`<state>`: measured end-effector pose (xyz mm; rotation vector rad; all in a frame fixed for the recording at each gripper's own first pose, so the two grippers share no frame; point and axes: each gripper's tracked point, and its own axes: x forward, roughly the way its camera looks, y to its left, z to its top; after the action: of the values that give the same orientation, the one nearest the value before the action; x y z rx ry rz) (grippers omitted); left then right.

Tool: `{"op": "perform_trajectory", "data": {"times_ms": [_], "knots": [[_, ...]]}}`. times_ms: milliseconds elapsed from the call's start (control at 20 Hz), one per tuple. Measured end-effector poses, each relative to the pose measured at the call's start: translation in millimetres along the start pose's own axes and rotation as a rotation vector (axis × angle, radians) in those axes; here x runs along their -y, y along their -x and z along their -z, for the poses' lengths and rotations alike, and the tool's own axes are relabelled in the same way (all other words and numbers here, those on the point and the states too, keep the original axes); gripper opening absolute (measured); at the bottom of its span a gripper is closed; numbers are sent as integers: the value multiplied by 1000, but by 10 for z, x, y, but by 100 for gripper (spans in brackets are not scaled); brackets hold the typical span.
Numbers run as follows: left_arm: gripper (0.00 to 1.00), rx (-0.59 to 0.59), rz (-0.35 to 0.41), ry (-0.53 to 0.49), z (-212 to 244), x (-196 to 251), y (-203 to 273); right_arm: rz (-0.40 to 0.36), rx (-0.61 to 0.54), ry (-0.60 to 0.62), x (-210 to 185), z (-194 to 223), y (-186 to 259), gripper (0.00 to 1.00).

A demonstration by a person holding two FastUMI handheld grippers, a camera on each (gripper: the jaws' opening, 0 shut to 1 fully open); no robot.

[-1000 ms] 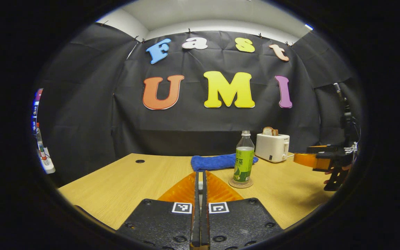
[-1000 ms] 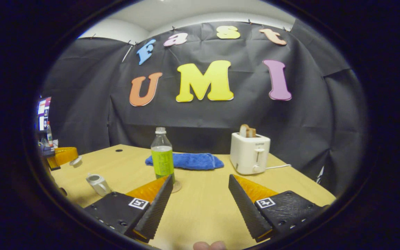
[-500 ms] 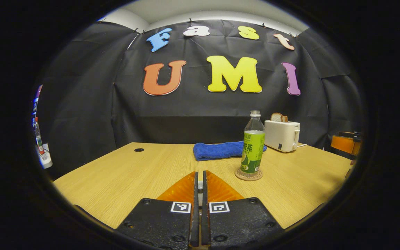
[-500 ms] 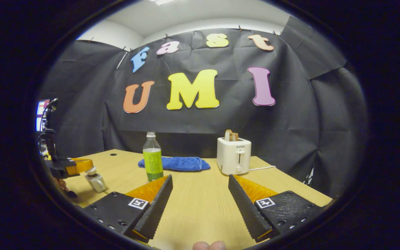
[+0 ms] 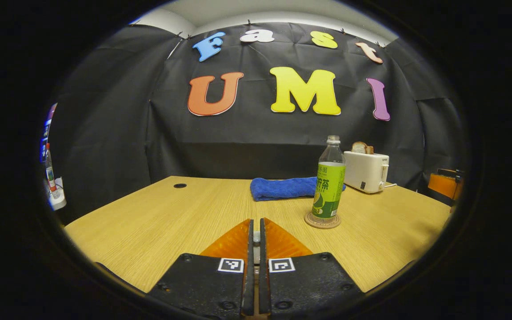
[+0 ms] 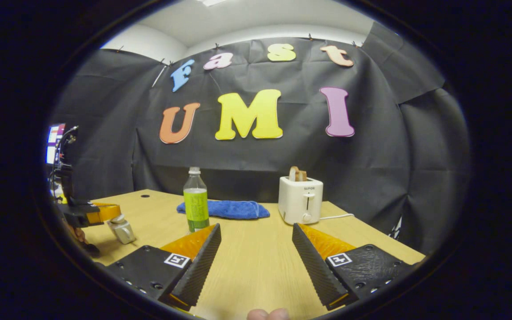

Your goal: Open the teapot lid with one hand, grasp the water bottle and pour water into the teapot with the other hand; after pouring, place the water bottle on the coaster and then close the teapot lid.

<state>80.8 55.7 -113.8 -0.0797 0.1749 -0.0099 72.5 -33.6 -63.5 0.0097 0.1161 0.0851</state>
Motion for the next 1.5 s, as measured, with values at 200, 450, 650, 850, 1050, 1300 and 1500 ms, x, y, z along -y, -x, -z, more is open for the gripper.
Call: {"op": "perform_trajectory", "data": {"times_ms": [200, 450, 650, 850, 1050, 1300, 1500], "knots": [[7, -1, -30, 7, -13, -44, 7, -12, 13, -1, -28, -25, 43, 96], [8, -28, -26, 30, 69, -29, 15, -15, 14, -22, -2, -26, 62, 96], [8, -37, -24, 43, 116, -8, -6, -10, 22, -13, -1, -41, 71, 96], [36, -28, -67, 12, 32, -89, 62, -14, 25, -15, -45, -23, 86, 96], [93, 25, -110, -9, -305, -105, 308, -9, 26, -10, -124, -49, 86, 96], [100, 125, -80, -17, -840, 171, 669, -10, 85, -15, -276, -375, 287, 96], [100, 177, -59, -14, -1002, 366, 973, 21, 130, -11, -254, -539, 494, 95]]}}
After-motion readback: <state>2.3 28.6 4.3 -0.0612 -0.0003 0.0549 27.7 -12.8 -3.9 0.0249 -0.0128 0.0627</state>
